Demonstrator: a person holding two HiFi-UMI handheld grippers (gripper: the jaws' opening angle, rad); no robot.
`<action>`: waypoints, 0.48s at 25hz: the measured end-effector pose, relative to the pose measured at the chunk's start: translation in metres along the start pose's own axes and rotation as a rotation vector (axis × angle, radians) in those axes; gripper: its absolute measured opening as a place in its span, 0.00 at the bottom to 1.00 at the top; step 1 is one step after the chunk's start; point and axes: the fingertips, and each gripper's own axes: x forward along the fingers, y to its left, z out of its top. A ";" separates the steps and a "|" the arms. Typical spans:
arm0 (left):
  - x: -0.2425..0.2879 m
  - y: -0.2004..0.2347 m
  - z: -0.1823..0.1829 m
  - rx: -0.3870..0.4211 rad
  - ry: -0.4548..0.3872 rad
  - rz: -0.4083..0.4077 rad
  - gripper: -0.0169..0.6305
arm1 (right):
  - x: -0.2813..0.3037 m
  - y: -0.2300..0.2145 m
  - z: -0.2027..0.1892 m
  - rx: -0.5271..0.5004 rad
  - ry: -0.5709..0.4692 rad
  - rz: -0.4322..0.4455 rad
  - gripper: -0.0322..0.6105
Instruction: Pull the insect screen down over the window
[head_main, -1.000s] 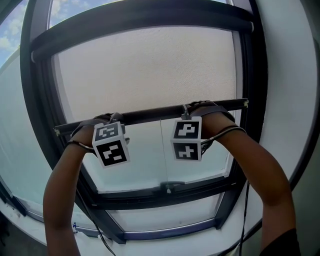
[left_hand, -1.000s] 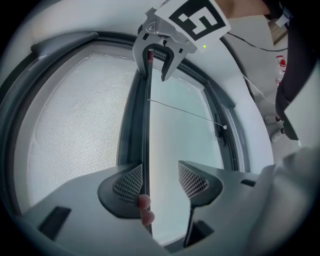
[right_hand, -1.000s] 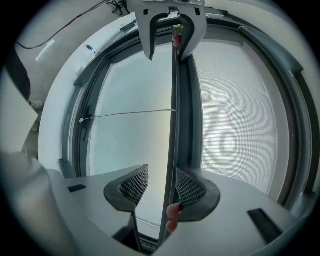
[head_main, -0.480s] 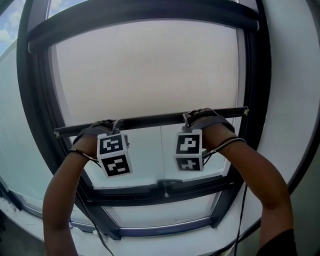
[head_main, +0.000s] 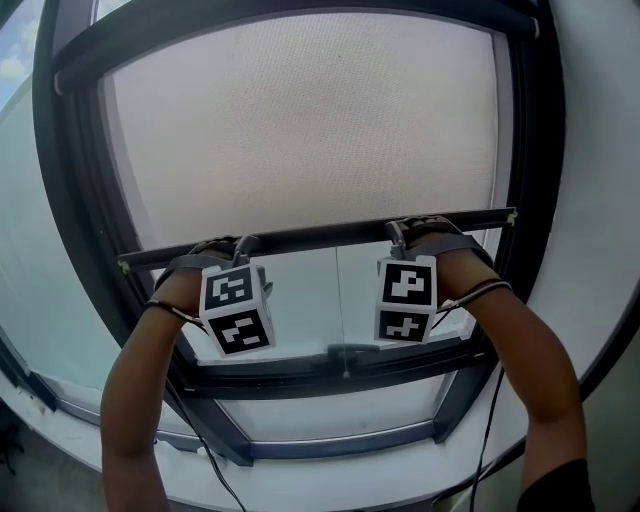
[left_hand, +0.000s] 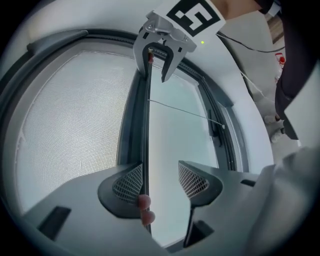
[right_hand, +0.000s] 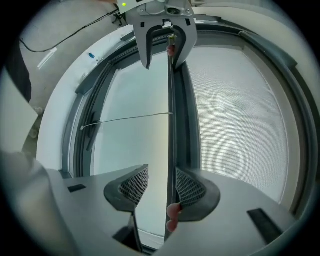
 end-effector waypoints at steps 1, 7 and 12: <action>0.000 0.000 -0.001 -0.006 -0.004 -0.003 0.38 | 0.000 0.000 0.001 0.002 -0.001 0.003 0.31; 0.018 0.003 0.021 -0.039 -0.002 -0.142 0.37 | 0.016 -0.001 -0.024 -0.012 -0.005 0.175 0.31; 0.030 0.009 0.031 -0.060 -0.017 -0.183 0.37 | 0.027 -0.005 -0.037 -0.037 -0.006 0.215 0.31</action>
